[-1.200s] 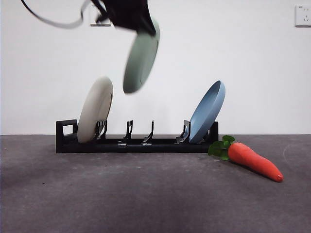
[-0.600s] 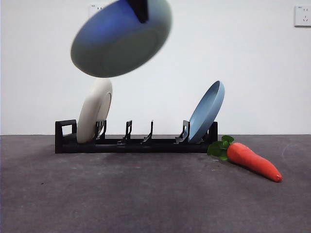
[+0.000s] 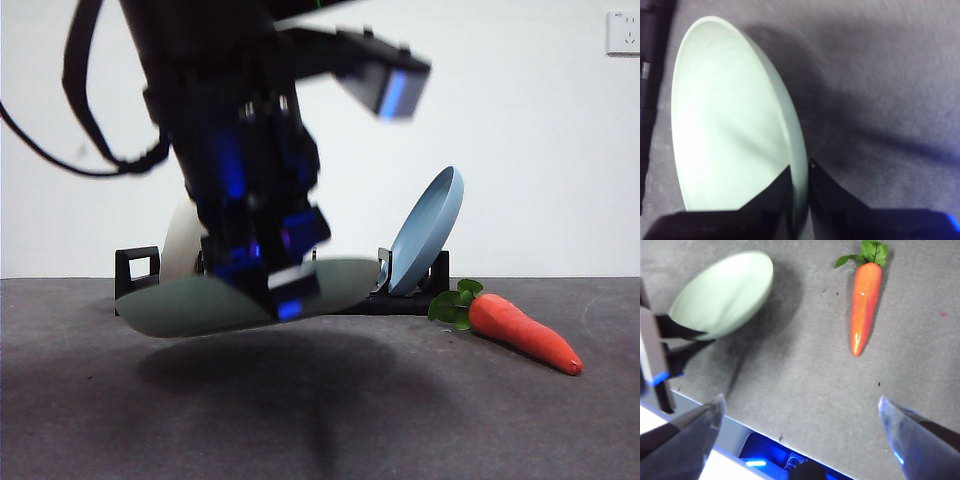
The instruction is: Take the green plate from the plate rack,put the plate on the table,take the carrot from the table,put the carrot in the plate
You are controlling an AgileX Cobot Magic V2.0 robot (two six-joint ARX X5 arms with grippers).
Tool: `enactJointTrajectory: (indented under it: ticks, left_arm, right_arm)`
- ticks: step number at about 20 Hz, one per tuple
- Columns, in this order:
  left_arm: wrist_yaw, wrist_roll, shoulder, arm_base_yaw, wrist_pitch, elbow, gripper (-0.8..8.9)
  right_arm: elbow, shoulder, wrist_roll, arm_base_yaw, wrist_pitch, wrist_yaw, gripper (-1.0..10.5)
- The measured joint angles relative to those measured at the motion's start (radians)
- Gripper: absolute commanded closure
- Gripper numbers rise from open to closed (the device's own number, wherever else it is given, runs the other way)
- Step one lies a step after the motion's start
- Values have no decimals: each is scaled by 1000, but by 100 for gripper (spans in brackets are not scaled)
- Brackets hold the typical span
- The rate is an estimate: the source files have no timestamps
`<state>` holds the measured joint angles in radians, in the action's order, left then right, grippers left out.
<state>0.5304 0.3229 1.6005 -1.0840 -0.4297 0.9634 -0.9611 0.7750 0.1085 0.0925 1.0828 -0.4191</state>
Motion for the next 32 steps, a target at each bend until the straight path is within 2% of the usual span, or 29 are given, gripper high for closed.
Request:
enactJointTrajectory:
  ticks: [7,9,10,13,17,20,22,27,32]
  left_arm:
    - [134,17,203,-55,101,-2,820]
    - [140,13,217,-64,113,-1,810]
    - [134,6,217,-69,119,0,784]
    - [107,-12,215,-74,132,5,572]
    - [105,-24,198,-79,126,17,555]
    - [59,-63,175,-85,64,34,533]
    - [44,-94,130,-91,12,45,457]
    - [6,-178,-110,-91,-83,172,458]
    - [-68,-335,-363,-91,-195,286,458]
  right_arm:
    - [0,0,0,0,-8,0,288]
    - [0,0,0,0,-8,0,288]
    - [0,0,0,0,-8,0,288]
    - [0,2,0,0,-14,0,288]
    - [0,16,0,0,-14,0,288]
    - [0,22,0,0,-31,0,288]
    - [0,33,0,0,-50,0,288]
    - [0,109,0,0,-126,0,288]
    - [0,273,-7,5,-351,4,288]
